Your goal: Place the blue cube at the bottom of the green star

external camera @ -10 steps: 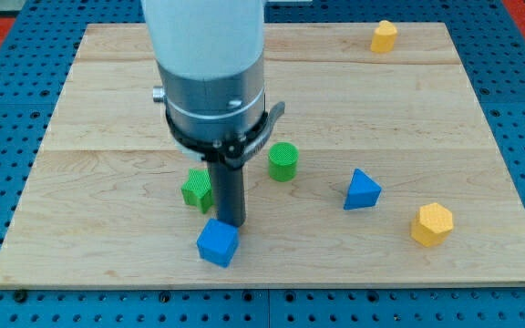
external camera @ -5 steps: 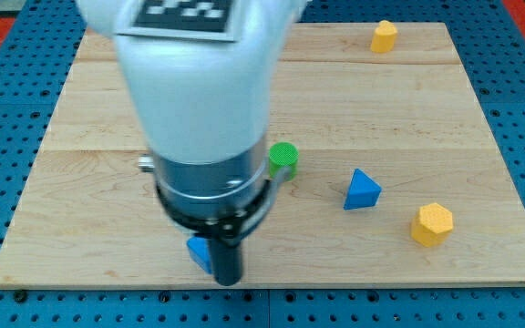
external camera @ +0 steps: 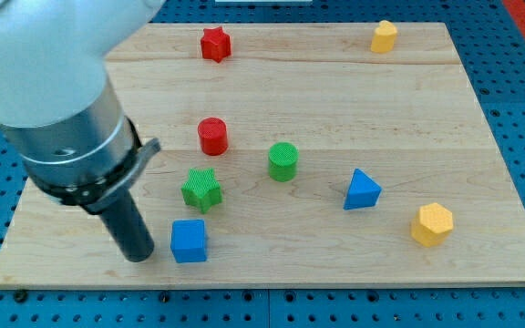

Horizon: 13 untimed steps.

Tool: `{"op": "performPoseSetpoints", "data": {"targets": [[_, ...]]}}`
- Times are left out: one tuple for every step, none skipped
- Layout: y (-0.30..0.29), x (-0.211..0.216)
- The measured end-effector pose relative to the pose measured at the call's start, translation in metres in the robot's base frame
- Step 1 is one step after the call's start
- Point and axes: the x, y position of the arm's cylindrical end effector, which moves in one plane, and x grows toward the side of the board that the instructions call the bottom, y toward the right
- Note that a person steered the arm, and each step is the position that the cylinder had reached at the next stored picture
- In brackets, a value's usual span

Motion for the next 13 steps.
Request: {"op": "performPoseSetpoints", "data": {"targets": [[0.033, 0.000], [0.065, 0.000], [0.067, 0.007], [0.108, 0.033], [0.145, 0.033], [0.132, 0.027], [0.108, 0.022], [0.075, 0.012], [0.046, 0.016], [0.109, 0.022], [0.192, 0.012], [0.163, -0.010], [0.125, -0.023]]}}
